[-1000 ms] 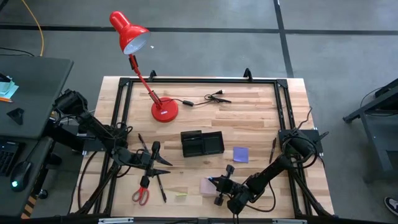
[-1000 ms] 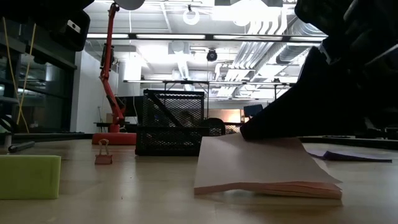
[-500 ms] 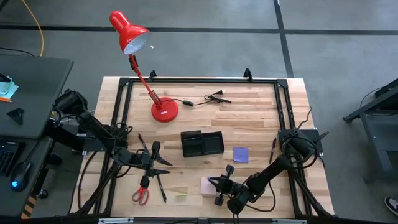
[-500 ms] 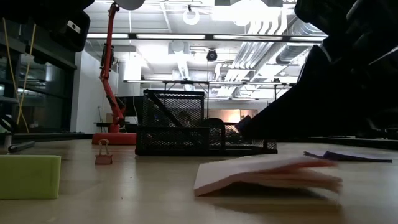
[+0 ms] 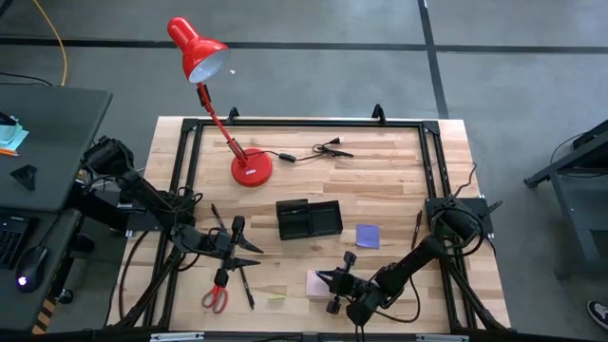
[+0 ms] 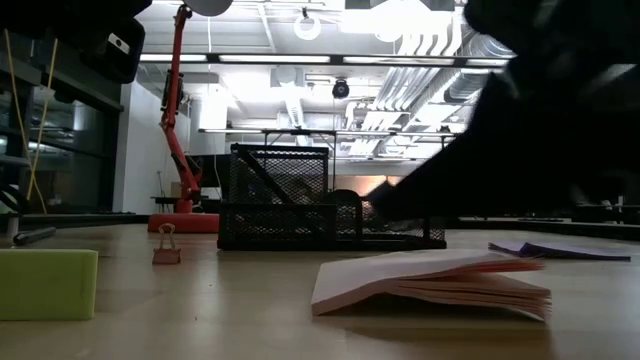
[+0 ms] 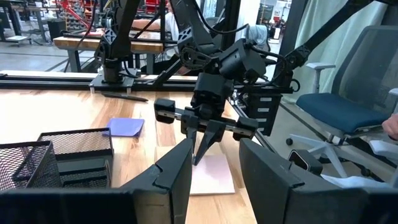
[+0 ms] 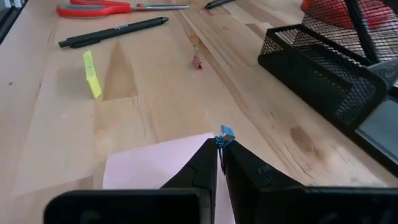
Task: Pick and place office supplies into organizer
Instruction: Put the blue binder clip into the black desk organizer
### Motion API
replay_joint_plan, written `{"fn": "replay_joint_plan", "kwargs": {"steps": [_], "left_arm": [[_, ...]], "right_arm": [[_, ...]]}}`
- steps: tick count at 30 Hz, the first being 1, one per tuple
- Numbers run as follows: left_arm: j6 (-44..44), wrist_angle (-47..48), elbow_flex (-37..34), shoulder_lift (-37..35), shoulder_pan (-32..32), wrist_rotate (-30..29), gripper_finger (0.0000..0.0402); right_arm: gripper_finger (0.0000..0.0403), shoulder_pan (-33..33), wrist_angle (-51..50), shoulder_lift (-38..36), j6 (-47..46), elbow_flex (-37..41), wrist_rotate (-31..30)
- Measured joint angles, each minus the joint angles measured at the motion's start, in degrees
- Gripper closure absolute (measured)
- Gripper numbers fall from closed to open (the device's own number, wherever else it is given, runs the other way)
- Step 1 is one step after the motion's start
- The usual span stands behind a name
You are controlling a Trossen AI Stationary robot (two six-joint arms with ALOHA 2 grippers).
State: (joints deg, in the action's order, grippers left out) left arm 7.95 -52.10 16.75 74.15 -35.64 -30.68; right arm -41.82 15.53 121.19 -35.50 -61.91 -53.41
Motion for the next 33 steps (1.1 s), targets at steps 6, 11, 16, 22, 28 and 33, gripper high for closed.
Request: {"fn": "replay_joint_plan", "kwargs": {"steps": [6, 11, 16, 22, 28, 33], "left_arm": [[0.02, 0.00, 0.00, 0.00, 0.00, 0.00, 0.0277], [1.05, -0.07, 0.00, 0.00, -0.01, 0.00, 0.0277], [1.35, -0.57, -0.02, 0.00, -0.02, 0.00, 0.0277], [1.35, -0.39, -0.02, 0.00, 0.00, 0.00, 0.0277], [1.35, -0.39, 0.00, 0.00, -0.02, 0.00, 0.0277], [1.35, -0.42, 0.00, 0.00, 0.00, 0.00, 0.0277]], "right_arm": [[0.0397, 3.07, 5.63, 0.00, 4.78, 0.00, 1.83], [0.0399, 6.53, 9.35, 0.00, 7.45, 0.00, 4.18], [0.0397, 10.13, 10.78, 0.00, 7.32, 0.00, 5.69], [0.0400, 14.11, 11.78, 0.00, 8.89, 0.00, 8.55], [0.0398, 16.34, 15.23, 0.00, 11.85, 0.00, 9.43], [0.0400, 17.98, 16.00, 0.00, 12.39, -0.04, 9.04]]}}
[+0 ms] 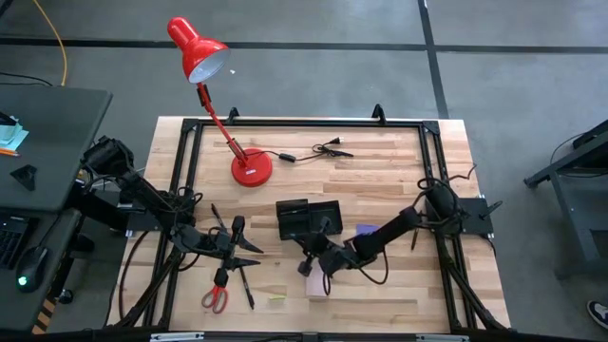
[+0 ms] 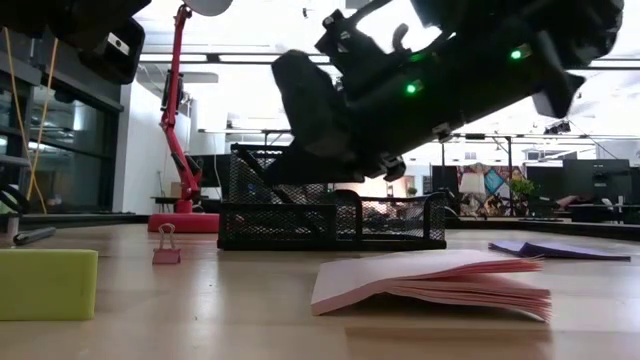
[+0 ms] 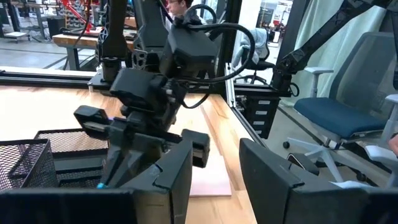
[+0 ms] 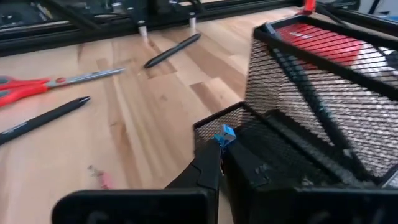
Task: Pick and place office supplies into organizer
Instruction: Put the blue binder clip into the black desk organizer
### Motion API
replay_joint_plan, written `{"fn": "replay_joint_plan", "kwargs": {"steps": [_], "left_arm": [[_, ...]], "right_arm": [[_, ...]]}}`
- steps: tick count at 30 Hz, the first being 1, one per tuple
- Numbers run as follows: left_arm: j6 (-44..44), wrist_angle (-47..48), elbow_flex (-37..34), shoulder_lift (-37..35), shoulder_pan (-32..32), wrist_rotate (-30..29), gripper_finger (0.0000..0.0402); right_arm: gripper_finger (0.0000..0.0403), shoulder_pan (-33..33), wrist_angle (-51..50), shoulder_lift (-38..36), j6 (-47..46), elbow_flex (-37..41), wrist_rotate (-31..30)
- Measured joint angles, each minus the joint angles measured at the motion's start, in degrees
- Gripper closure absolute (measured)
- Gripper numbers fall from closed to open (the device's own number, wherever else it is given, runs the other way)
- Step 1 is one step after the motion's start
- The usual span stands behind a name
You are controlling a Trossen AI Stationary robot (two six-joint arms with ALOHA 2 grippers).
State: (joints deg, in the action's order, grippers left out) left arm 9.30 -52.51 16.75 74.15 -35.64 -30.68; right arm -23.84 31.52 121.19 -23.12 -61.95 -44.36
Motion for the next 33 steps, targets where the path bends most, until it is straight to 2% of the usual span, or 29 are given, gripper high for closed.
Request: {"fn": "replay_joint_plan", "kwargs": {"steps": [11, 28, 33], "left_arm": [[0.09, 0.00, -0.01, 0.00, -0.02, 0.00, 0.0277], [0.07, 0.02, -0.02, 0.00, 0.00, 0.00, 0.0277], [0.04, 0.06, -0.02, 0.00, -0.01, 0.00, 0.0277]], "right_arm": [[0.0397, 2.96, -9.19, 0.02, -5.79, -2.52, 0.25], [0.0305, 2.81, -9.11, 0.02, -6.92, -2.59, -2.43], [0.0289, 2.81, -9.13, 0.00, -7.93, -2.59, -2.24]]}}
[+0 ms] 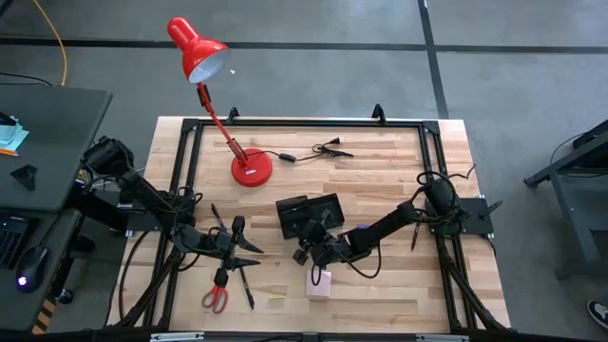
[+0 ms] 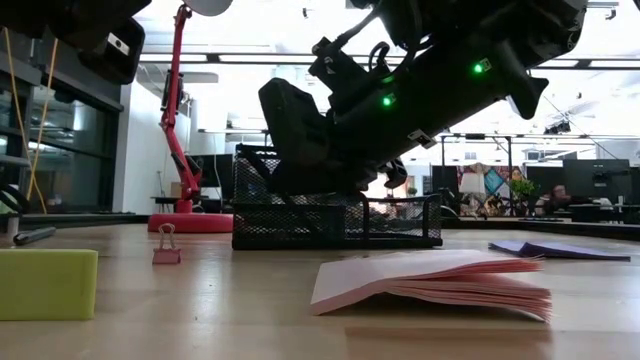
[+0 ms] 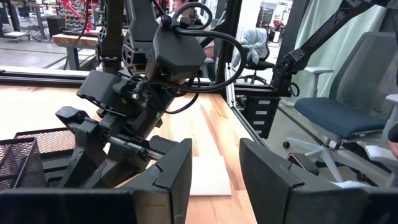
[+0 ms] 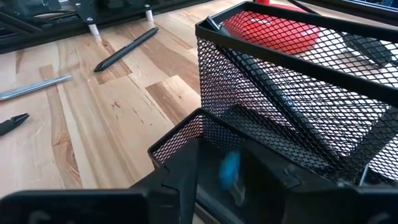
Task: Pick and place office supplies into organizer
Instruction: Put the blue binder clip into the black desk organizer, then put the pink binder clip into the black desk organizer
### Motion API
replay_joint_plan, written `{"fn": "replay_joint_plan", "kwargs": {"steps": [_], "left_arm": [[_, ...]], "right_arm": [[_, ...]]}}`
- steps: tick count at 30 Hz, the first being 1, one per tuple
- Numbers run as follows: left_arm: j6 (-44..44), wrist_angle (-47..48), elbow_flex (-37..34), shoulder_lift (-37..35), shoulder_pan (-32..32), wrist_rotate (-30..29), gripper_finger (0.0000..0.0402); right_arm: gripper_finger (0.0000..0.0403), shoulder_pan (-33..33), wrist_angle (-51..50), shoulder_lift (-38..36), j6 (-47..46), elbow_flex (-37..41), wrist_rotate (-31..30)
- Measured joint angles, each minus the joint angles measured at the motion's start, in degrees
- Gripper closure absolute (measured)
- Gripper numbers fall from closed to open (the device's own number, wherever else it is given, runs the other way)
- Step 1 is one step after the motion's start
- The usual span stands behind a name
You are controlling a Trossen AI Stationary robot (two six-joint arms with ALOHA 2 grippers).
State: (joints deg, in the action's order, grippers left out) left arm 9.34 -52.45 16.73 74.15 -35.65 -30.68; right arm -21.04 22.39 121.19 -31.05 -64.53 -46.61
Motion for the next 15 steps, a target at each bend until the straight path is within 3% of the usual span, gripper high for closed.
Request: {"fn": "replay_joint_plan", "kwargs": {"steps": [7, 15], "left_arm": [[-0.02, 0.17, 0.00, 0.00, 0.00, 0.00, 0.0277], [-0.02, 1.23, 0.01, 0.00, 0.00, 0.00, 0.0277]], "right_arm": [[0.0290, -0.11, 0.33, 0.02, 0.74, 0.00, 0.66], [0.0289, -2.37, 6.12, 0.02, 10.21, 0.00, 1.18]]}}
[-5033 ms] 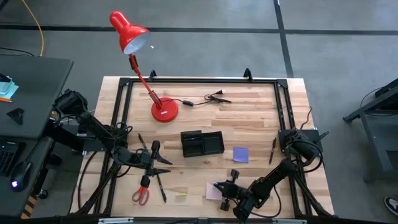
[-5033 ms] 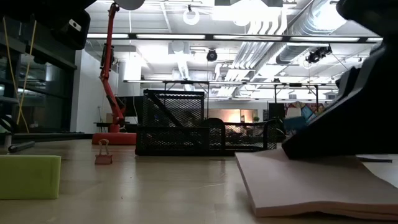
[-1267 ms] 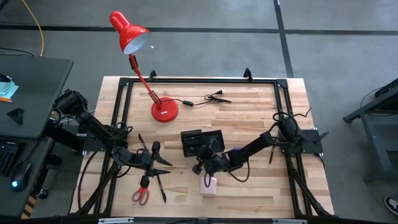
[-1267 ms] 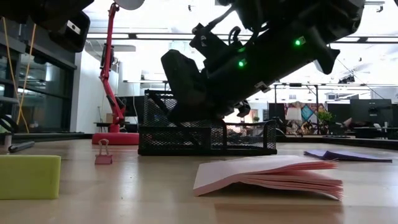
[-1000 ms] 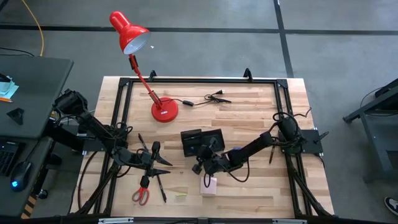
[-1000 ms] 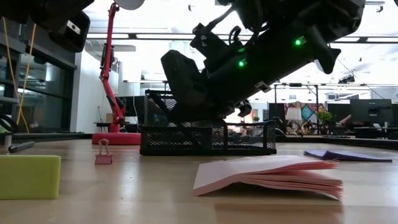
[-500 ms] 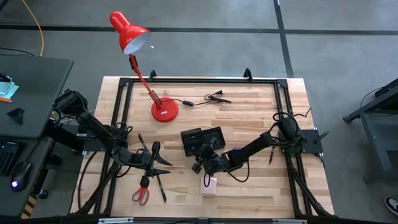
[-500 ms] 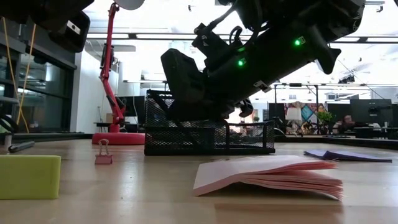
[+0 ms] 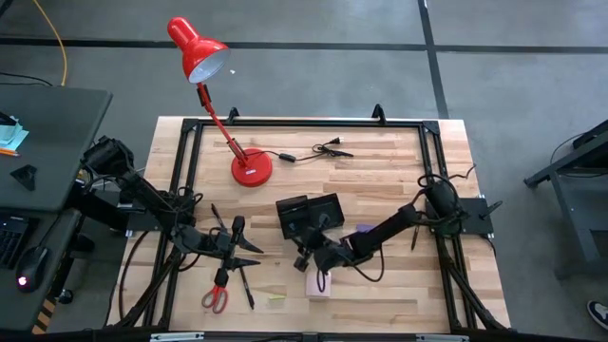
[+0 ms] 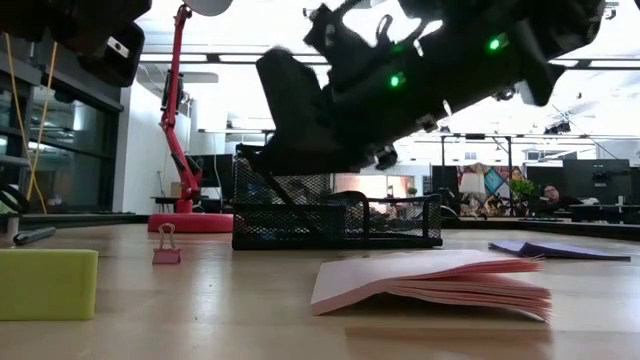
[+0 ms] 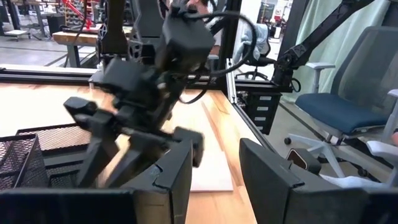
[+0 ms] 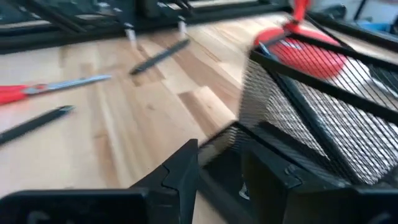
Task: Pick and place office supplies into organizer
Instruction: Put the pink binder clip into the black desk organizer
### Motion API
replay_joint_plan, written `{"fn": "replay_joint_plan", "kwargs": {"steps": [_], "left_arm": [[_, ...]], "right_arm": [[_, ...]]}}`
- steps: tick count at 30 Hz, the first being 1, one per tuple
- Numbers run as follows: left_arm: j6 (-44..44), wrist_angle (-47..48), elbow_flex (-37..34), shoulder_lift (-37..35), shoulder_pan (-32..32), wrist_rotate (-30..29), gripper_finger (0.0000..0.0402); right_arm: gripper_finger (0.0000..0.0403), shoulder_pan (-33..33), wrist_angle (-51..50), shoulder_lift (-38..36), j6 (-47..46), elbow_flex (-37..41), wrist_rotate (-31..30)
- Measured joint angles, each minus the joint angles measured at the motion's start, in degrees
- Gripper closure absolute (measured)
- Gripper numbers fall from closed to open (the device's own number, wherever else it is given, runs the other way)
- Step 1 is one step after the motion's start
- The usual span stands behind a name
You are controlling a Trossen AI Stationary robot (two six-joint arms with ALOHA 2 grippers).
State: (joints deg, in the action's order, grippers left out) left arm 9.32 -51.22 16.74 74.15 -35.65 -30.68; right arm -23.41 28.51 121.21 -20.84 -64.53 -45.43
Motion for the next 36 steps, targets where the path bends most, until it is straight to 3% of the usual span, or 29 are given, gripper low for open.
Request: {"fn": "replay_joint_plan", "kwargs": {"steps": [10, 21, 28, 32, 36], "left_arm": [[0.13, 4.82, -0.01, 0.02, 0.01, 0.15, 0.0277], [1.81, 11.20, -0.03, 1.45, 0.01, 0.01, 0.0277], [3.18, 10.30, 1.68, 7.86, 0.75, -3.83, 0.0277], [5.75, 10.59, 4.34, 13.72, 3.59, -0.45, 0.0277], [5.91, 10.72, 6.85, 19.18, 5.15, -0.97, 0.0277]], "right_arm": [[0.0289, -6.44, 0.28, 0.00, 6.98, -0.01, -5.42], [0.0289, -18.38, -0.08, 0.00, 9.36, -0.02, -14.76], [0.0289, -24.66, -0.49, 0.00, 9.37, -0.01, -22.83], [0.0289, -26.41, -0.59, 0.00, 9.38, 0.00, -28.37], [0.0289, -26.54, -0.88, 0.00, 9.36, 0.00, -29.08]]}}
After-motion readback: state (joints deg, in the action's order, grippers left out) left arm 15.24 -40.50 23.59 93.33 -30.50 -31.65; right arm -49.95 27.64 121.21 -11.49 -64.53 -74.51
